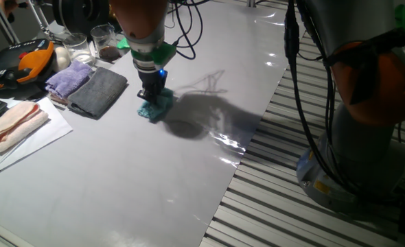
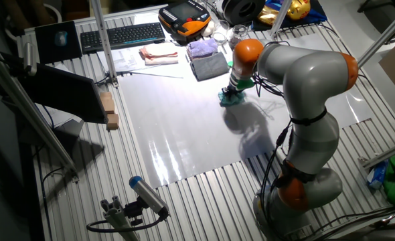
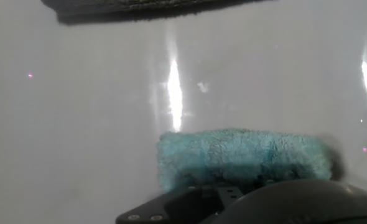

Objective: Clean the table with a cloth

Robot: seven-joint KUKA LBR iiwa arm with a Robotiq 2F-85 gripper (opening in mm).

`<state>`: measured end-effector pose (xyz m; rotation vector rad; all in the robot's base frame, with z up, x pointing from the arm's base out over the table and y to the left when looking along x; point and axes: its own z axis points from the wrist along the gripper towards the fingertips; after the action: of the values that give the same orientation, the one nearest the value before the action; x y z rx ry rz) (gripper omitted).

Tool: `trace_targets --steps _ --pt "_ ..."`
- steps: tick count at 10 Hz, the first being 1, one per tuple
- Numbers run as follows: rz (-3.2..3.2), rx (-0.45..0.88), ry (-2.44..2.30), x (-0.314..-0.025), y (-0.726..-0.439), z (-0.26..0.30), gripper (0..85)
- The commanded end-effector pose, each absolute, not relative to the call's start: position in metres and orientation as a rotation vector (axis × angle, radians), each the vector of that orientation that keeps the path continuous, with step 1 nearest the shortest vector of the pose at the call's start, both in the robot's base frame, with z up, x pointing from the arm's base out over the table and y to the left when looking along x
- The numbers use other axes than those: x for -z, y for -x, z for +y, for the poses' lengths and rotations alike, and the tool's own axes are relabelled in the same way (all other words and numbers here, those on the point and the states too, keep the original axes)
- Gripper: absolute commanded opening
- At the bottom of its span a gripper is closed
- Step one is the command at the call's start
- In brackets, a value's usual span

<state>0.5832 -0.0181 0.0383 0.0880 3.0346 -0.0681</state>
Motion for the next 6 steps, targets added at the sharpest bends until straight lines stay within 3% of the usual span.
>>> trace_targets --steps 1,6 --pt "3.034 0.079 -0.086 -0.0383 -0.5830 -0.0176 0.0" --pt "3.040 0.073 -0.075 -0.0427 -0.5919 -0.0121 0.0"
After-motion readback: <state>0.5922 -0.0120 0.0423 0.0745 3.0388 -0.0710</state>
